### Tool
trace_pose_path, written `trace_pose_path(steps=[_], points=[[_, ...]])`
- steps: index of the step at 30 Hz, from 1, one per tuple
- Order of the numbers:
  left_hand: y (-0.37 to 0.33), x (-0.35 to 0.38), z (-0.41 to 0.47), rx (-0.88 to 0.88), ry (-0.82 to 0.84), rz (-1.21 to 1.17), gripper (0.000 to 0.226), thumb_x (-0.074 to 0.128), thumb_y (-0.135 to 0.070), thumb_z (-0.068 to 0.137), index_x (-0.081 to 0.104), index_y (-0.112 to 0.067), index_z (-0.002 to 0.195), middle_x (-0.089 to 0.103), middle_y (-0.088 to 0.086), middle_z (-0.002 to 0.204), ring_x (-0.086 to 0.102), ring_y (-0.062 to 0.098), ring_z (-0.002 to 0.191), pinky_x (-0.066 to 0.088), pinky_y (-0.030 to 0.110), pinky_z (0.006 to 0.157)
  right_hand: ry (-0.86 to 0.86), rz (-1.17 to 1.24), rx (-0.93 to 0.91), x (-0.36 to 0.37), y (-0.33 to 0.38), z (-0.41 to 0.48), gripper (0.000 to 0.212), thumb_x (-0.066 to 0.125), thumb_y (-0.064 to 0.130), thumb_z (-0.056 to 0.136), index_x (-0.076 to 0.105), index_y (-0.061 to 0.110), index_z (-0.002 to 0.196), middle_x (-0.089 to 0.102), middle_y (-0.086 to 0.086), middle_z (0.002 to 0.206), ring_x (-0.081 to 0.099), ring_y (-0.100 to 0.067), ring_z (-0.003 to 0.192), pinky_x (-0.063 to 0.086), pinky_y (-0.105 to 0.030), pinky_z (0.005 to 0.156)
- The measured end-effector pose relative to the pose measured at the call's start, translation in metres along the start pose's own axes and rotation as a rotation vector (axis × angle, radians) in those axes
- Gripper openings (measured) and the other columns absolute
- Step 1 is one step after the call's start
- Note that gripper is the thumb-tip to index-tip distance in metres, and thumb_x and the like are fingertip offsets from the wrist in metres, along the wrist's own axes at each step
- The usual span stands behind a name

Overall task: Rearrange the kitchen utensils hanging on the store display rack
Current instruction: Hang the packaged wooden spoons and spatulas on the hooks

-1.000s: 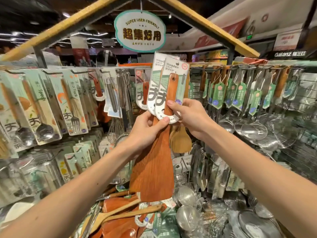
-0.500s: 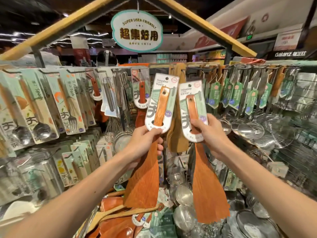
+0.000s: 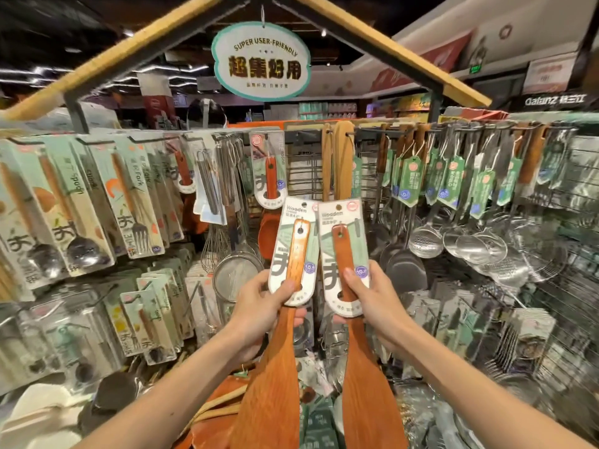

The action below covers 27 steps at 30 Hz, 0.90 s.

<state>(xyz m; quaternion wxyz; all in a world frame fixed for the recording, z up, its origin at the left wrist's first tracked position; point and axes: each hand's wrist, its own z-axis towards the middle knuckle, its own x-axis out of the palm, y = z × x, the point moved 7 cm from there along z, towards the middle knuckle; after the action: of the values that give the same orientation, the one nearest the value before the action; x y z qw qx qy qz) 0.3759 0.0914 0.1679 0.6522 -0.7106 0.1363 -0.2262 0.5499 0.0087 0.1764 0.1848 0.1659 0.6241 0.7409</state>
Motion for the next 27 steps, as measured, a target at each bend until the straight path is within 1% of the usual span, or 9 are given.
trace_pose_path(steps=[2, 5, 7, 9, 12, 14, 18, 23, 27], points=[[0.009, 0.001, -0.003, -0.018, -0.009, -0.001, 0.019, 0.060, -0.008, 0.097, 0.057, -0.009, 0.116, 0.074, 0.025, 0.090, 0.072, 0.033, 0.071, 0.063, 0.038, 0.061, 0.013, -0.047, 0.000, 0.006, -0.008, -0.004, 0.026, 0.058, 0.035, 0.097, 0.054, 0.029, 0.122, 0.071, 0.001, 0.115, 0.070, -0.021, 0.103, 0.056, -0.056, 0.088], [0.022, 0.002, -0.008, -0.038, 0.001, 0.025, 0.019, 0.057, -0.005, 0.097, 0.055, -0.004, 0.116, 0.075, 0.021, 0.090, 0.069, 0.036, 0.073, 0.061, 0.040, 0.062, 0.038, -0.042, 0.008, 0.019, -0.019, -0.010, 0.016, 0.056, 0.029, 0.099, 0.056, 0.028, 0.115, 0.072, -0.002, 0.109, 0.072, -0.020, 0.093, 0.061, -0.043, 0.069], [0.027, -0.001, -0.013, -0.022, -0.003, 0.030, 0.018, 0.058, -0.011, 0.099, 0.058, -0.004, 0.115, 0.075, 0.018, 0.087, 0.067, 0.035, 0.070, 0.060, 0.039, 0.059, 0.056, -0.023, 0.008, 0.029, -0.023, -0.013, 0.018, 0.055, 0.027, 0.100, 0.056, 0.022, 0.117, 0.073, -0.004, 0.107, 0.073, -0.020, 0.087, 0.058, -0.033, 0.062], [0.028, -0.011, -0.016, 0.025, -0.020, 0.038, 0.023, 0.060, -0.024, 0.098, 0.063, -0.005, 0.111, 0.074, 0.018, 0.084, 0.065, 0.034, 0.069, 0.058, 0.041, 0.056, 0.053, -0.056, 0.005, 0.040, -0.028, -0.014, 0.019, 0.056, 0.030, 0.099, 0.056, 0.019, 0.115, 0.073, -0.007, 0.106, 0.072, -0.019, 0.084, 0.057, -0.032, 0.064], [0.024, -0.036, -0.016, 0.081, -0.082, 0.097, 0.039, 0.065, -0.042, 0.089, 0.069, -0.008, 0.107, 0.077, 0.014, 0.091, 0.071, 0.032, 0.078, 0.059, 0.049, 0.073, 0.049, -0.073, 0.019, 0.058, -0.035, -0.012, 0.019, 0.059, 0.033, 0.098, 0.057, 0.020, 0.111, 0.072, -0.007, 0.103, 0.072, -0.022, 0.085, 0.056, -0.035, 0.058], [0.021, -0.054, -0.016, 0.092, -0.122, 0.113, 0.032, 0.064, -0.036, 0.092, 0.069, -0.009, 0.109, 0.078, 0.006, 0.095, 0.074, 0.026, 0.087, 0.059, 0.044, 0.081, 0.056, -0.044, 0.023, 0.071, -0.035, -0.012, 0.015, 0.059, 0.033, 0.098, 0.057, 0.021, 0.108, 0.072, -0.006, 0.098, 0.071, -0.018, 0.079, 0.053, -0.028, 0.049], [0.010, -0.083, -0.015, 0.137, -0.174, 0.160, 0.021, 0.063, -0.028, 0.096, 0.070, -0.013, 0.109, 0.078, -0.003, 0.093, 0.075, 0.016, 0.086, 0.057, 0.033, 0.078, 0.043, -0.065, -0.031, 0.089, -0.028, -0.009, 0.012, 0.057, 0.027, 0.100, 0.059, 0.017, 0.106, 0.071, -0.003, 0.093, 0.067, -0.002, 0.069, 0.049, -0.017, 0.050], [-0.011, -0.097, -0.008, 0.279, -0.165, 0.206, 0.022, 0.066, -0.023, 0.095, 0.062, -0.035, 0.112, 0.075, -0.013, 0.106, 0.072, 0.010, 0.097, 0.056, 0.037, 0.088, 0.013, -0.055, -0.051, 0.093, -0.027, -0.002, 0.010, 0.055, 0.033, 0.100, 0.059, 0.024, 0.102, 0.066, -0.007, 0.088, 0.060, -0.013, 0.069, 0.043, -0.018, 0.044], [-0.022, -0.082, 0.006, 0.317, -0.131, 0.212, 0.021, 0.067, -0.014, 0.093, 0.064, -0.027, 0.109, 0.076, -0.009, 0.101, 0.073, 0.011, 0.093, 0.057, 0.032, 0.083, -0.061, -0.049, -0.082, 0.068, -0.020, 0.017, 0.007, 0.056, 0.030, 0.100, 0.059, 0.024, 0.104, 0.068, -0.002, 0.098, 0.064, -0.012, 0.078, 0.047, -0.015, 0.052]])
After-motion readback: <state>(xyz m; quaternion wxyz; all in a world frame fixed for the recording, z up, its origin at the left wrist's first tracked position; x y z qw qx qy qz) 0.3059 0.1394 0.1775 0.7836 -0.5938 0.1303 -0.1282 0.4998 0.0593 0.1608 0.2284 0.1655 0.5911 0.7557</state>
